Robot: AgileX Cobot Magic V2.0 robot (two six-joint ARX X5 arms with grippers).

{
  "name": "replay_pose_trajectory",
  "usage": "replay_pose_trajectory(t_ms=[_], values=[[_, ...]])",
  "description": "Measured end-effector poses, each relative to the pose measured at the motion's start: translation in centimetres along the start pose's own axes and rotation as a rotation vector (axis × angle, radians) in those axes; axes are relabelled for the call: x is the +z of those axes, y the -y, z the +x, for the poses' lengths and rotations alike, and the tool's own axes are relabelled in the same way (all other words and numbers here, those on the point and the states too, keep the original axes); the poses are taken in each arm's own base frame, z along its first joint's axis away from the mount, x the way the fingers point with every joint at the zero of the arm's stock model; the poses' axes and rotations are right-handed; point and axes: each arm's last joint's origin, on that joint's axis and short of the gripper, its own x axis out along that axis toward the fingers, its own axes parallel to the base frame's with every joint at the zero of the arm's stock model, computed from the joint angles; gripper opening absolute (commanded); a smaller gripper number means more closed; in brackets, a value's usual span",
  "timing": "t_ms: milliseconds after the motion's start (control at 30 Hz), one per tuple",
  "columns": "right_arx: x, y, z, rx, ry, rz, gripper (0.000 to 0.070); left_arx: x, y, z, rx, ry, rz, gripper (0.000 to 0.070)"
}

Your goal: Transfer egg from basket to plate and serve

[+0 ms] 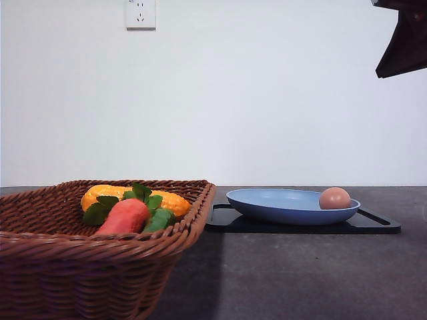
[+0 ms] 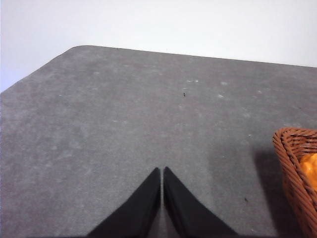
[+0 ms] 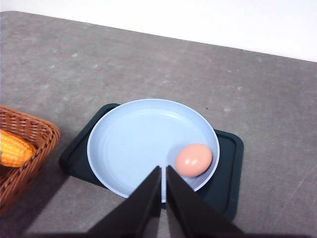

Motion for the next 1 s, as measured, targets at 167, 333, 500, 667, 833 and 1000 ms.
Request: replay_pose_trajectory(t_ms=[167,333,500,667,833,1000], values=[[0.0,0.0,0.0,0.0,0.0,0.0,0.0,0.0,0.0,0.0,0.0,0.0,0.0,0.0],[0.0,0.0,0.0,0.0,0.0,0.0,0.0,0.0,0.0,0.0,0.0,0.0,0.0,0.0],[0.0,0.0,0.0,0.0,0.0,0.0,0.0,0.0,0.0,0.0,0.0,0.0,0.0,0.0],[0.0,0.0,0.0,0.0,0.0,0.0,0.0,0.0,0.0,0.0,0.0,0.0,0.0,0.0],[0.2,0.5,-1.5,-0.053,0.036,-0.06,0.0,0.0,0.0,0.0,0.0,0.0,0.0,0.0],[0.8,1.9,-4.9,-0.133,0.255,-0.108,0.0,0.0,0.0,0.0,0.0,0.0,0.0,0.0]])
